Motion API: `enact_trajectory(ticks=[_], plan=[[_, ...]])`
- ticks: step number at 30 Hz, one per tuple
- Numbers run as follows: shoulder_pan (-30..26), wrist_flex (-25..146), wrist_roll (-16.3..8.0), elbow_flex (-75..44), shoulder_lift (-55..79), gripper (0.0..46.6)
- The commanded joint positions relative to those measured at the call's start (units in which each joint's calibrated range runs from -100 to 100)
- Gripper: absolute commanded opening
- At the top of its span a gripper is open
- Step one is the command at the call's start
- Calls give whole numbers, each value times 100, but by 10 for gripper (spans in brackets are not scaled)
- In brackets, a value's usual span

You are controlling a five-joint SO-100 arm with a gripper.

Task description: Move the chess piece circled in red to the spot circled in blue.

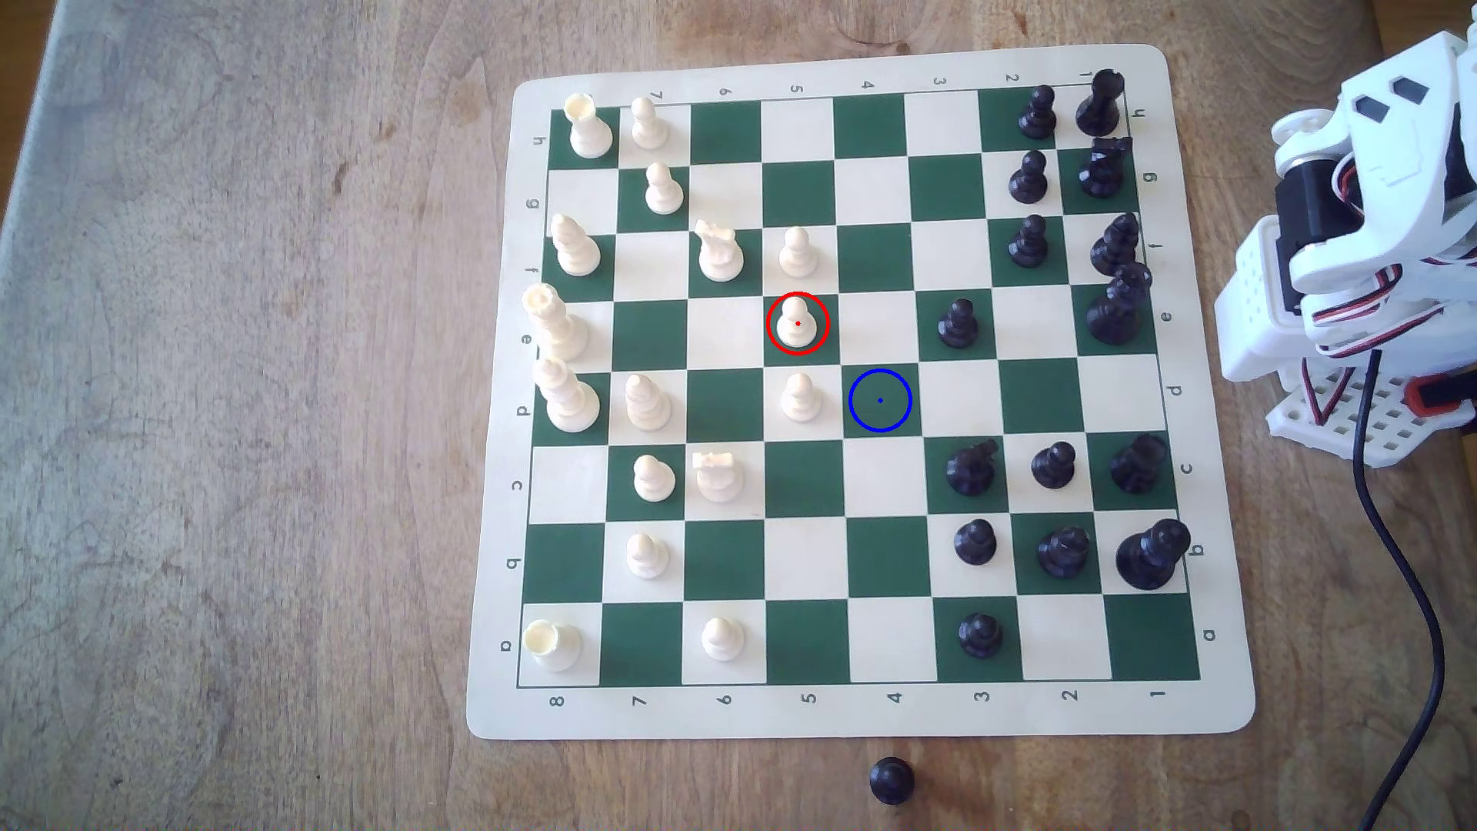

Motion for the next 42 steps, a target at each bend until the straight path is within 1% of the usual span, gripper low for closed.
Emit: enact_trajectory(ticks=[1,5,6,7,9,11,12,17,18,20,21,24,26,28,29,30,32,33,34,36,38,41,42], plan=[[220,60,10,108,14,2],[-69,1125,10,-37,14,2],[-194,1592,10,-209,14,2],[-429,2476,10,-562,14,2],[-554,3189,10,-807,14,2],[-562,3754,10,-925,22,2],[-562,4499,-15,-1070,22,2],[-578,6391,-20,-1578,22,2],[-546,6670,-20,-1632,22,4],[-398,7562,-137,-1805,31,4],[-226,8029,-137,-1877,99,4],[1,8938,-142,-2013,22,7],[158,9471,-142,-2067,22,32],[236,9725,-142,-2086,22,79],[314,9929,-142,-2086,22,125],[338,9954,-142,-2086,48,120],[369,10355,-147,-2267,167,53],[392,10634,-186,-2394,218,27],[471,11445,-195,-2820,413,14],[471,11961,-234,-3192,752,24],[478,12534,-361,-3690,1270,37],[604,12984,-523,-4071,1856,59],[760,13541,-708,-4543,2391,79]])
